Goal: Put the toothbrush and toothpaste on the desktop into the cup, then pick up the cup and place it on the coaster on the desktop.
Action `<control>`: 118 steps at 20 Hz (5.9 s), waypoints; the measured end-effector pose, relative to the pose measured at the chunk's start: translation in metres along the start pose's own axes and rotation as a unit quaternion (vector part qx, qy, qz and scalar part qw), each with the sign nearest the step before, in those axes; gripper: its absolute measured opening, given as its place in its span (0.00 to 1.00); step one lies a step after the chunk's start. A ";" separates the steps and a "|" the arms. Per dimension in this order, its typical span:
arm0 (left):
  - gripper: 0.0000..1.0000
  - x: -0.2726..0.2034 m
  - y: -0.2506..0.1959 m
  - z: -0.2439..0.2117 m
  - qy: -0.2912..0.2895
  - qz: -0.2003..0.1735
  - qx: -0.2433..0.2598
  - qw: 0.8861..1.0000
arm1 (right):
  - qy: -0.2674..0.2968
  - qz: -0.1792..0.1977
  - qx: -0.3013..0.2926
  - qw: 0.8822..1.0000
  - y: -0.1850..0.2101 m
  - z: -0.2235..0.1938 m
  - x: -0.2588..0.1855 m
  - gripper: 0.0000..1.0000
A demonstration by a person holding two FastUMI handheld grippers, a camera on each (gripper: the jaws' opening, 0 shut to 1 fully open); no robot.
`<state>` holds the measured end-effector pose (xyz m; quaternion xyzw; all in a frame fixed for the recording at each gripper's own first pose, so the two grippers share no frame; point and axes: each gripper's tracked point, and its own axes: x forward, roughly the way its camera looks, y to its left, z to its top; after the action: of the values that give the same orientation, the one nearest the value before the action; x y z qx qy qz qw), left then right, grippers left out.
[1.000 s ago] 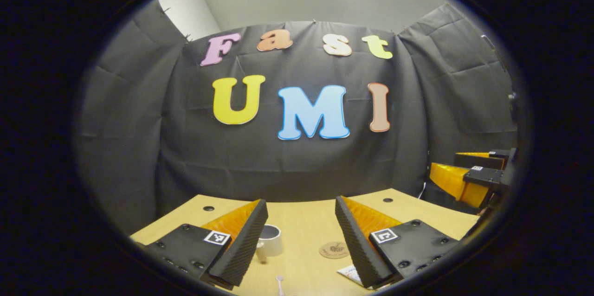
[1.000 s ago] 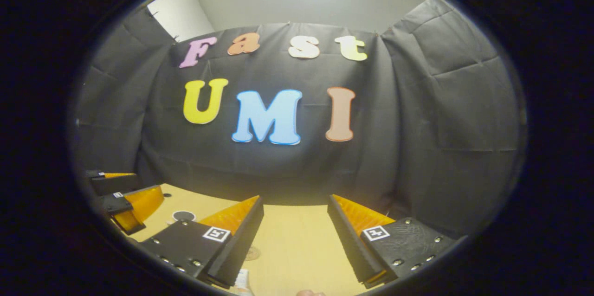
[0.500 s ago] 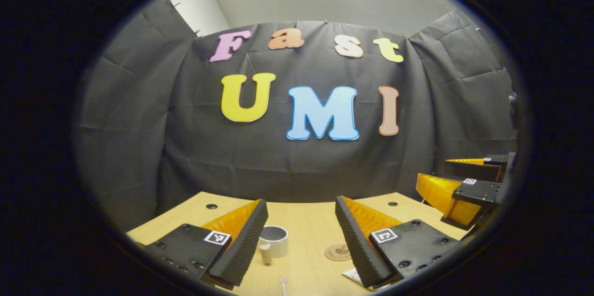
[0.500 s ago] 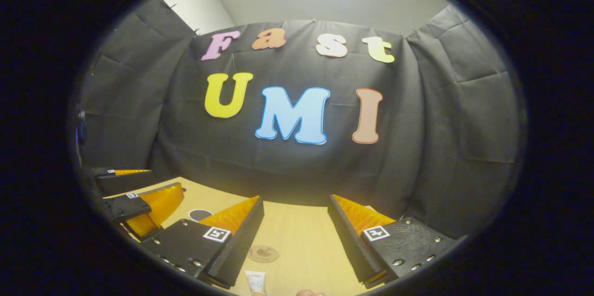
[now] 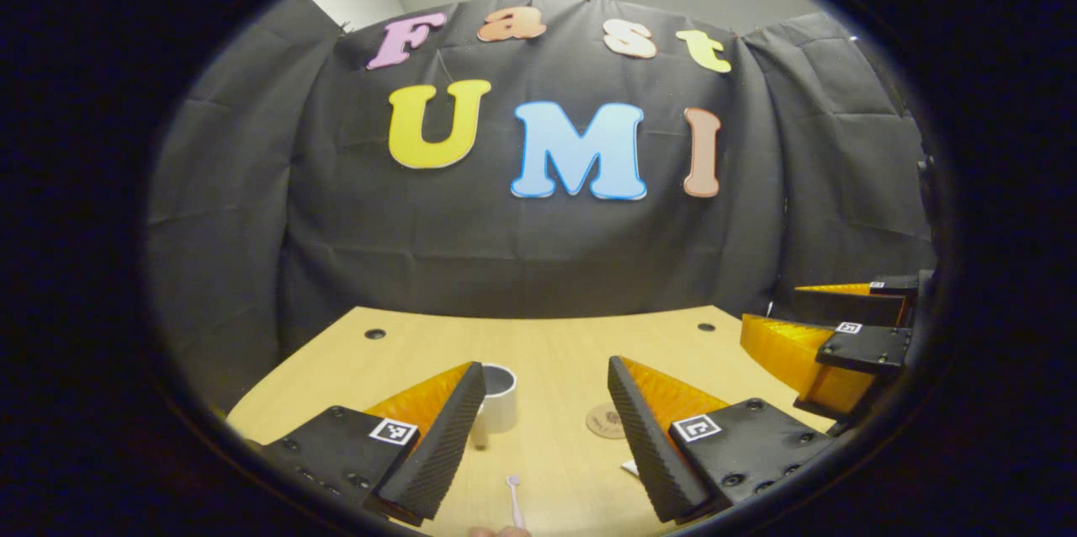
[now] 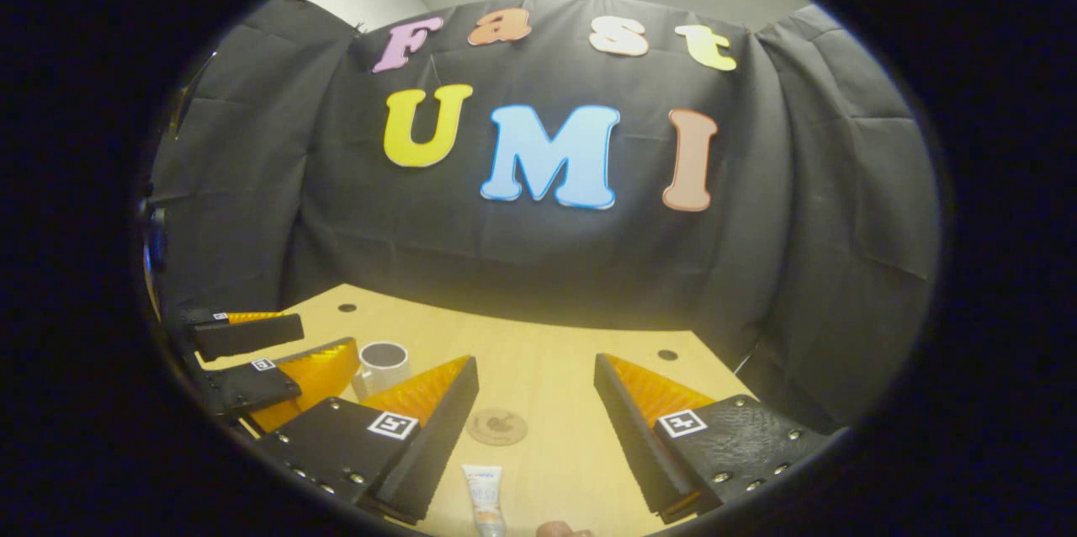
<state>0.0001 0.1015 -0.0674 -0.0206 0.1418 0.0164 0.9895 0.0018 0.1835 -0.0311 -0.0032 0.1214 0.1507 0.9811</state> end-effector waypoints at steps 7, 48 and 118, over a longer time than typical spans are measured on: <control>0.95 0.003 0.009 -0.085 0.160 0.004 -0.027 0.987 | 0.157 0.040 0.038 0.986 0.022 -0.071 0.006 0.89; 0.12 -0.023 0.027 -0.259 0.522 0.061 -0.046 0.850 | 0.517 0.082 0.075 0.849 0.042 -0.195 0.032 0.24; 0.52 0.122 0.106 -0.094 0.050 -0.022 -0.106 0.993 | 0.120 0.182 0.134 0.967 0.125 0.053 0.161 0.17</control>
<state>0.0870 0.2068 -0.1961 -0.1296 0.1877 0.0088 0.9736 0.1263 0.3527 -0.0145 0.1321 0.2556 0.3081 0.9068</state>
